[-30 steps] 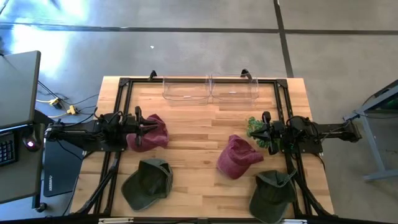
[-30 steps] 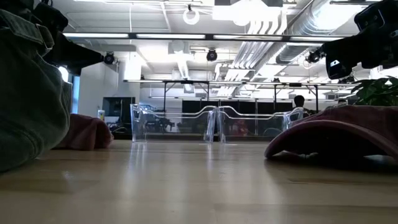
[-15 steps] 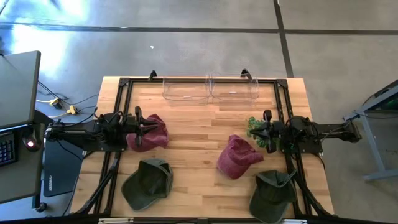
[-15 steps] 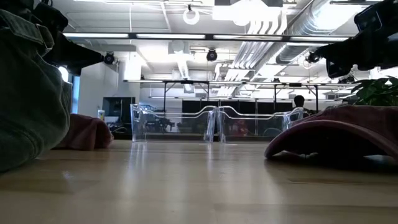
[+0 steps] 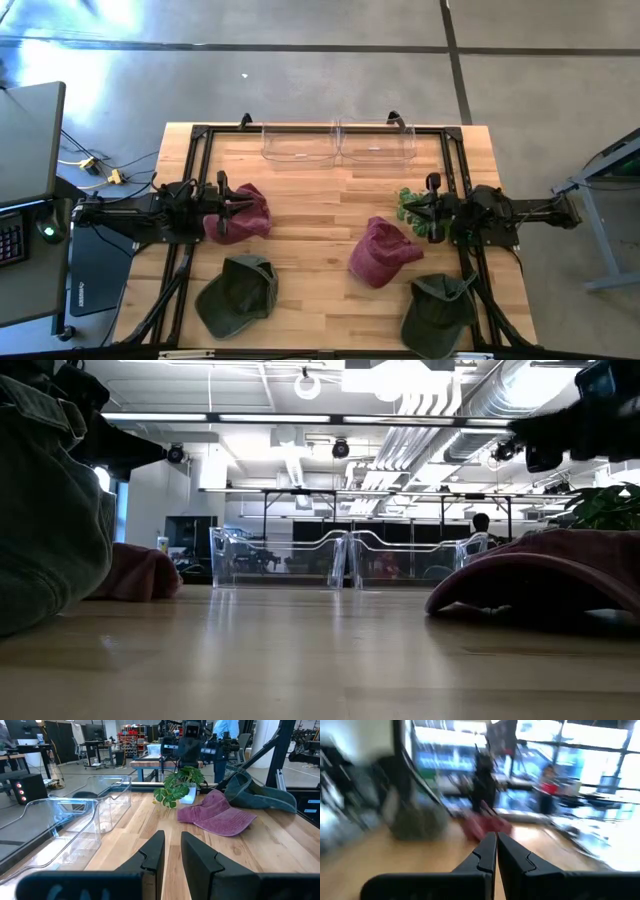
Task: Pick & Place hat
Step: Put the right gray cap into the left transparent bin
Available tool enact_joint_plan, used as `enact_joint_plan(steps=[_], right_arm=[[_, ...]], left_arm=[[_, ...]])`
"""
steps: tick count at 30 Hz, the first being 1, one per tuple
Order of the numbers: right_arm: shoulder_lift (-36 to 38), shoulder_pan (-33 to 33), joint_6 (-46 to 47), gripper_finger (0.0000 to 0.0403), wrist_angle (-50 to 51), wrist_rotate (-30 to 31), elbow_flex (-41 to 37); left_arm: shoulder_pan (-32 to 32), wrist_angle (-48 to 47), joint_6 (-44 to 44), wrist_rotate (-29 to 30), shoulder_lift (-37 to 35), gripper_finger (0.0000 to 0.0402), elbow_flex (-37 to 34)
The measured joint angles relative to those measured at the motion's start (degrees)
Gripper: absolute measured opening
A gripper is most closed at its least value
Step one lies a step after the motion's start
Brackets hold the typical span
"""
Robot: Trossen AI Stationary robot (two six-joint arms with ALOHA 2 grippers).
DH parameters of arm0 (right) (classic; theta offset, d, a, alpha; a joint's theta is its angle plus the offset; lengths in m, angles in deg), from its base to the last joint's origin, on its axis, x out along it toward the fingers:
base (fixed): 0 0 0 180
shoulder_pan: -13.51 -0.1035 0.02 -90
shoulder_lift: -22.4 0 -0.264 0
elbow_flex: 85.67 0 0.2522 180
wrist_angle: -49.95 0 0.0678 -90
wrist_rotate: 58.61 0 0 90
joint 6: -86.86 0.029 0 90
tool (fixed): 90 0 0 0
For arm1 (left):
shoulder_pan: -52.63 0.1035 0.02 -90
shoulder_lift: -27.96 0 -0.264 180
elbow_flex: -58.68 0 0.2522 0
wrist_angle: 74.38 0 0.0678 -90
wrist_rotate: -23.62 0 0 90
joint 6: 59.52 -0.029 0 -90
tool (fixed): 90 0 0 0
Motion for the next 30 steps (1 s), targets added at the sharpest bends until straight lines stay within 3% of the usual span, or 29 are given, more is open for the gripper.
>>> enact_joint_plan(steps=[3,7,10,16,24,30], right_arm=[[-0.1,-0.1,8.4,0.0012,-8.4,-3.6,0.0],[-0.1,0.0,15.9,0.0012,-24.8,0.1,0.7],[-1.1,0.0,18.7,0.0009,-25.4,2.3,5.8],[-13.4,0.0,22.5,0.0002,-5.4,1.6,25.5],[-43.8,-1.4,30.9,0.0001,21.3,-9.3,54.4],[-62.3,-8.7,39.3,0.0001,42.1,-10.6,70.7]], left_arm=[[0.0,0.0,0.0,0.0,0.0,0.0059,0.0],[0.0,0.0,0.0,0.0,0.0,0.0059,0.0],[0.0,0.0,0.0,0.0,0.0,0.0059,0.0],[0.0,0.0,0.0,0.0,0.0,0.0059,0.0],[0.0,0.0,0.0,0.0,0.0,0.0059,0.0],[0.0,0.0,0.0,0.0,0.0,0.0059,0.0]])
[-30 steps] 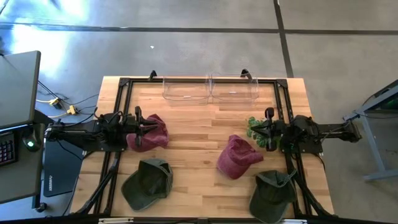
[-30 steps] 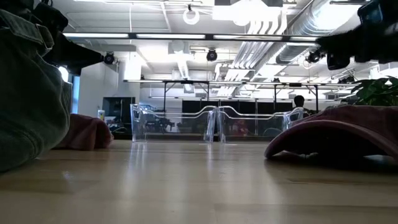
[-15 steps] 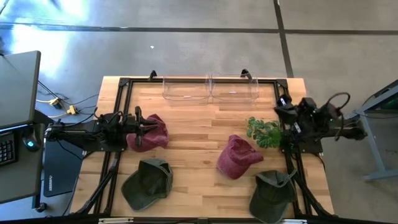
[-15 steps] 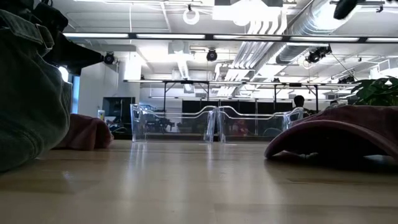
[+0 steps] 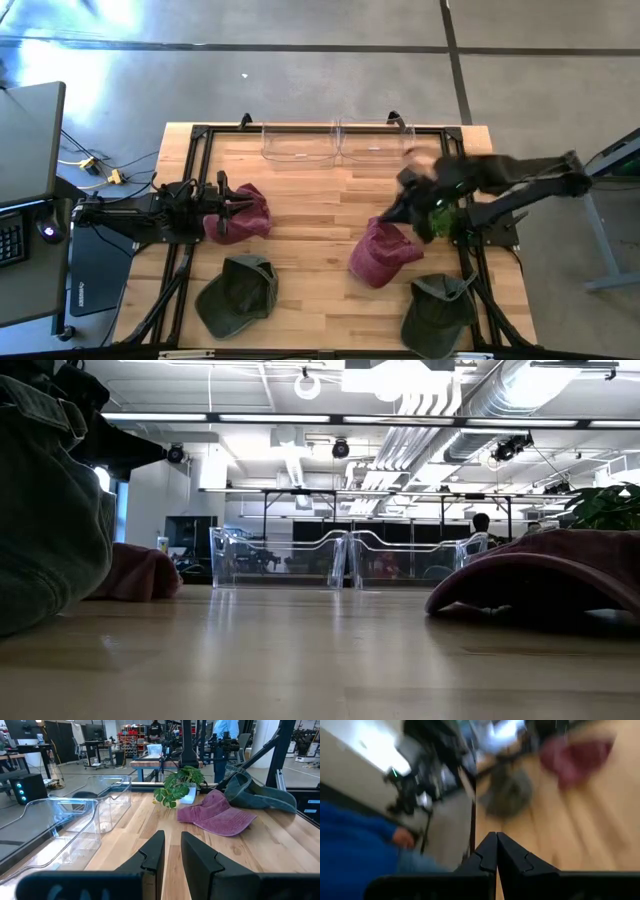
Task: Pick & Place hat
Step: Put the right gray cap into the left transparent bin
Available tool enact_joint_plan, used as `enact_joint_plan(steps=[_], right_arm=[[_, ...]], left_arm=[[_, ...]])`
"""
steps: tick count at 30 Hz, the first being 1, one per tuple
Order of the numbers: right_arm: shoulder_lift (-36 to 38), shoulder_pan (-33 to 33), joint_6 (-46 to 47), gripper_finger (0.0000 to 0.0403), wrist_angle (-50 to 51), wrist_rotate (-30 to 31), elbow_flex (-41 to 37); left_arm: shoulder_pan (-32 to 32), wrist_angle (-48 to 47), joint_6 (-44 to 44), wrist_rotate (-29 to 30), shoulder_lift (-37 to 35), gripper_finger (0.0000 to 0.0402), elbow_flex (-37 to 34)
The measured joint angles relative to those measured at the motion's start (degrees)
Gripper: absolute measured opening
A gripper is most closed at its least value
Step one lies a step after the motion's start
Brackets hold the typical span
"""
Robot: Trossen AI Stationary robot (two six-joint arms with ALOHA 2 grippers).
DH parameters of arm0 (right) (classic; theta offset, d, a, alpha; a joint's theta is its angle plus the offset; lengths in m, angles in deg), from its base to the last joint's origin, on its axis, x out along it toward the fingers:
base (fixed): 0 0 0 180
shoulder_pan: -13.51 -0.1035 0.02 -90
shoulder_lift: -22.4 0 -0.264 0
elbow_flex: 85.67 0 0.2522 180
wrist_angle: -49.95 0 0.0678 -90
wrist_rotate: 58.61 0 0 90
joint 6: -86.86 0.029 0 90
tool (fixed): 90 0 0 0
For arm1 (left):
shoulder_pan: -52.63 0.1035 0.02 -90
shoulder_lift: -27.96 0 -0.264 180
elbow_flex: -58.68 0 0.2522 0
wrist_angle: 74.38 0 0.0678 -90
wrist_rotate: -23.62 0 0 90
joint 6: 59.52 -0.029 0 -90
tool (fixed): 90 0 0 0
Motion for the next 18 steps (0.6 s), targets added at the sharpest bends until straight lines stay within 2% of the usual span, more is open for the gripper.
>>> enact_joint_plan(steps=[4,9,13,18], right_arm=[[-8.3,-5.1,11.6,0.0001,6.1,-0.2,5.7],[-15.4,-10.9,34.1,0.0016,6.6,-1.4,5.6],[-20.8,-15.6,50.3,0.0064,7.0,-6.7,4.6],[-26.4,-22.5,68.2,0.0153,6.1,-12.9,3.9]], left_arm=[[0.0,0.0,0.0,0.0,0.0,0.0059,0.0],[0.0,0.0,0.0,0.0,0.0,0.0059,0.0],[0.0,0.0,0.0,0.0,0.0,0.0059,0.0],[0.0,0.0,0.0,0.0,0.0,0.0059,0.0]])
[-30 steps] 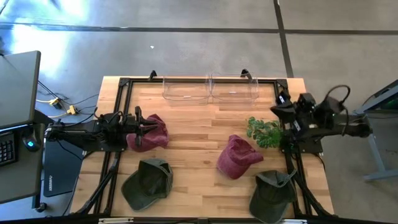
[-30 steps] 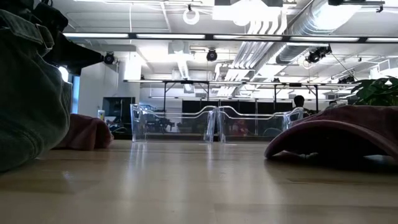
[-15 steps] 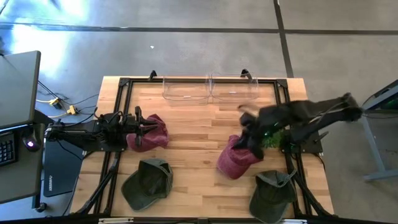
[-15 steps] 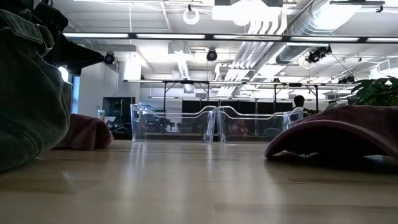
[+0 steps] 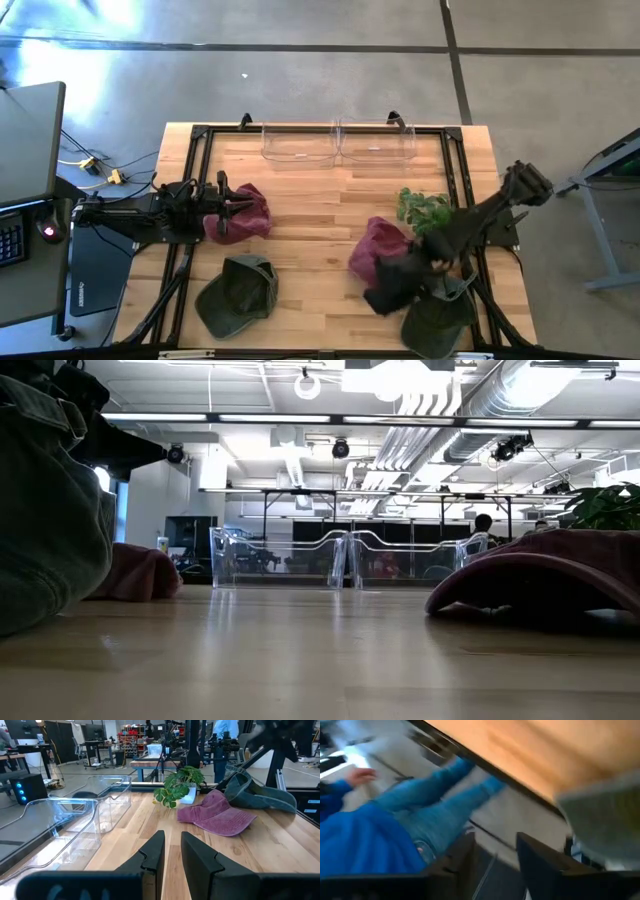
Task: Pick & Place hat
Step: Put the right gray cap into the left transparent bin
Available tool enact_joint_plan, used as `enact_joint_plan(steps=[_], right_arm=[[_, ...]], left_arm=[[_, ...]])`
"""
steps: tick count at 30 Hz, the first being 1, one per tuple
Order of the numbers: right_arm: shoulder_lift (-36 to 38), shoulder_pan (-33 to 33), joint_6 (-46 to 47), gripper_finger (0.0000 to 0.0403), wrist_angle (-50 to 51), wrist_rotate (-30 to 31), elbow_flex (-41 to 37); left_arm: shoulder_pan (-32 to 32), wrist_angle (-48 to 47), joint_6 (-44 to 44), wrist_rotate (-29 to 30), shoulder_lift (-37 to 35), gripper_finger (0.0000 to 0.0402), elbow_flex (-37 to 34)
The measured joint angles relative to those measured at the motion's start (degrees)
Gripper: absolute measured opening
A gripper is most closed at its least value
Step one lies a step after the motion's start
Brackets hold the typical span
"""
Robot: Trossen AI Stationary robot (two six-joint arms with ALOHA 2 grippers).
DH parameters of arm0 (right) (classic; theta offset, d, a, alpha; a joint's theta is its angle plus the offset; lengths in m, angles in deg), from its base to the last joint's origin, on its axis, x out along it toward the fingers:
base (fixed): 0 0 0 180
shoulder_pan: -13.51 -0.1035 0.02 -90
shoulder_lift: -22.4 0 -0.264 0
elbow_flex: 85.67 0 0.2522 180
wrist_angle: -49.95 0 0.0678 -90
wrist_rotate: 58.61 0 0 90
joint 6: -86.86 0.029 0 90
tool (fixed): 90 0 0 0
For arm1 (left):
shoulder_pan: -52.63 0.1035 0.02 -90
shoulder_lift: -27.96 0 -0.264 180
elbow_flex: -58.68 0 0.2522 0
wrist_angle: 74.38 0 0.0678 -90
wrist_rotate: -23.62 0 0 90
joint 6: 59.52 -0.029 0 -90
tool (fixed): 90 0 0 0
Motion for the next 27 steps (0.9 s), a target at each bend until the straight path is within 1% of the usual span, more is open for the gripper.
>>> enact_joint_plan(steps=[2,4,7,11,13,16,21,27], right_arm=[[-1.4,-2.7,7.2,0.019,-0.5,-0.6,0.0],[-2.7,-5.1,13.6,0.0218,-0.4,-0.1,0.0],[-5.1,-7.5,19.5,0.0233,1.7,0.6,0.0],[-9.1,-7.6,21.0,0.0232,6.2,0.2,0.0],[-11.2,-6.8,20.7,0.0229,8.4,1.2,0.0],[-13.4,-5.3,19.8,0.0223,8.8,3.2,0.0],[-17.4,-4.1,19.0,0.0215,9.9,0.5,0.0],[-20.5,-4.8,20.0,0.021,11.3,-0.2,0.0]], left_arm=[[0.0,0.0,0.0,0.0,0.0,0.0059,0.0],[0.0,0.0,0.0,0.0,0.0,0.0059,0.0],[0.0,0.0,0.0,0.0,0.0,0.0059,0.0],[0.0,0.0,0.0,0.0,0.0,0.0059,0.0],[0.0,0.0,0.0,0.0,0.0,0.0059,0.0],[0.0,0.0,0.0,0.0,0.0,0.0059,0.0],[0.0,0.0,0.0,0.0,0.0,0.0059,0.0],[0.0,0.0,0.0,0.0,0.0,0.0059,0.0]])
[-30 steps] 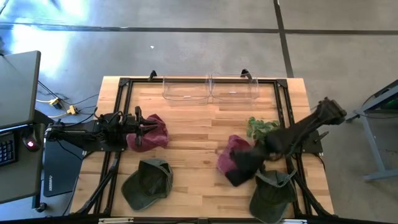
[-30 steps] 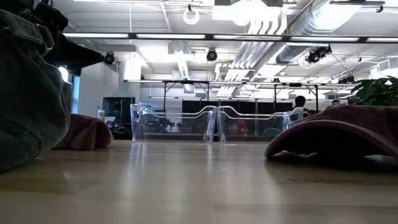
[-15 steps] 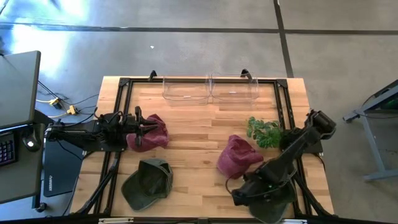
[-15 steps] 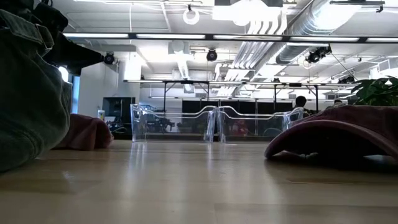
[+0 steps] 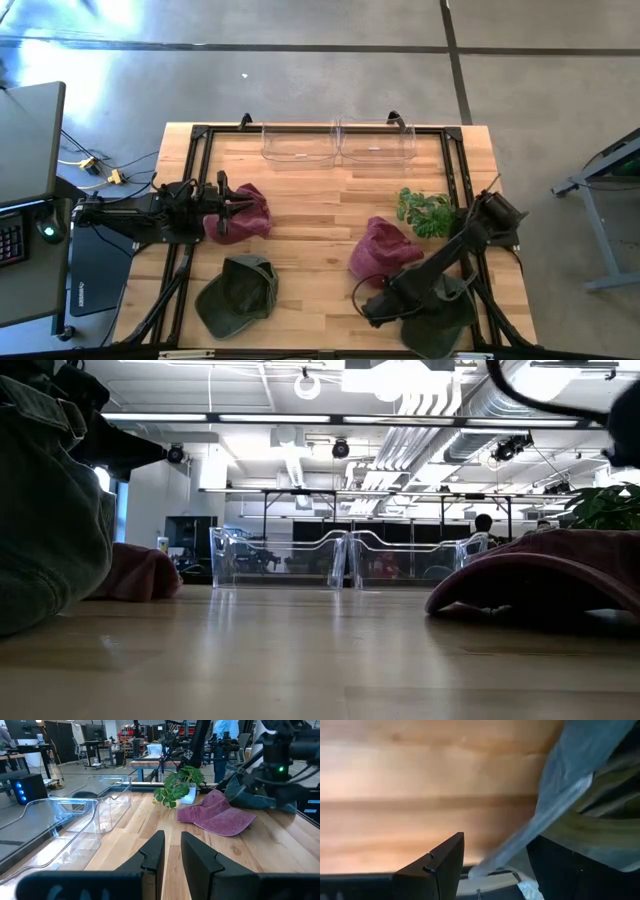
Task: Pick & Place hat
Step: Put the right gray cap into the left transparent bin
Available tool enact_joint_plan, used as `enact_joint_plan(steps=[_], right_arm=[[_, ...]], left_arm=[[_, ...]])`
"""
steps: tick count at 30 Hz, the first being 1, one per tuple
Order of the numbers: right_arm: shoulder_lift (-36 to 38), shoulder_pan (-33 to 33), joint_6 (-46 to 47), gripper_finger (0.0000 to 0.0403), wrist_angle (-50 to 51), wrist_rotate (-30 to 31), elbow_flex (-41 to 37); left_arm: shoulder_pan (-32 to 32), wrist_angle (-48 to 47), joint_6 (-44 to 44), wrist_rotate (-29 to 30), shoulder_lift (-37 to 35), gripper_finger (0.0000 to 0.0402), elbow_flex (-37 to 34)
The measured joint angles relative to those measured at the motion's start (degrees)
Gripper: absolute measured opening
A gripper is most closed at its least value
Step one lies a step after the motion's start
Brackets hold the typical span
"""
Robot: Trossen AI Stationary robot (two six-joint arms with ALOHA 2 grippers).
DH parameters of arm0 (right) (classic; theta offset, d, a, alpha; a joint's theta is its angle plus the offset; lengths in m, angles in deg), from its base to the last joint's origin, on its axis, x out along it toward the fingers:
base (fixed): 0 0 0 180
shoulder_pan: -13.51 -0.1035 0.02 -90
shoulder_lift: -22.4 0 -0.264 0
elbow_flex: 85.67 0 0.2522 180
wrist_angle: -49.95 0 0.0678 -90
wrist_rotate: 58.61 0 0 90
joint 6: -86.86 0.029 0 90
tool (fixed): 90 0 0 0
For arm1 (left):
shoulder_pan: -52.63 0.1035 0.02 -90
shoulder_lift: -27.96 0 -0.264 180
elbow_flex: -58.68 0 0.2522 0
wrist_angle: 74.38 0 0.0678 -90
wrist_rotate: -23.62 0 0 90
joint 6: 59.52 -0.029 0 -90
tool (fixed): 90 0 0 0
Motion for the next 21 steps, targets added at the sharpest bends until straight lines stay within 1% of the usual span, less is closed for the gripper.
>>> enact_joint_plan(steps=[5,9,11,13,18,19,21], right_arm=[[-0.9,-0.6,0.2,0.0207,5.4,-0.4,0.0],[-1.0,-1.4,0.1,0.0183,8.6,-0.8,0.0],[-1.0,-2.1,0.1,0.0159,8.1,-0.7,0.0],[-1.0,-2.7,0.1,0.0127,6.5,-0.8,0.0],[-0.1,-3.4,-0.1,0.0027,0.3,-3.0,0.3],[0.4,-3.4,-0.5,0.0016,0.3,-3.2,1.1],[2.4,-3.4,-2.0,0.0015,1.6,-2.3,3.3]], left_arm=[[0.0,0.0,0.0,0.0,0.0,0.0059,0.0],[0.0,0.0,0.0,0.0,0.0,0.0059,0.0],[0.0,0.0,0.0,0.0,0.0,0.0059,0.0],[0.0,0.0,0.0,0.0,0.0,0.0059,0.0],[0.0,0.0,0.0,0.0,0.0,0.0059,0.0],[0.0,0.0,0.0,0.0,0.0,0.0059,0.0],[0.0,0.0,0.0,0.0,0.0,0.0059,0.0]])
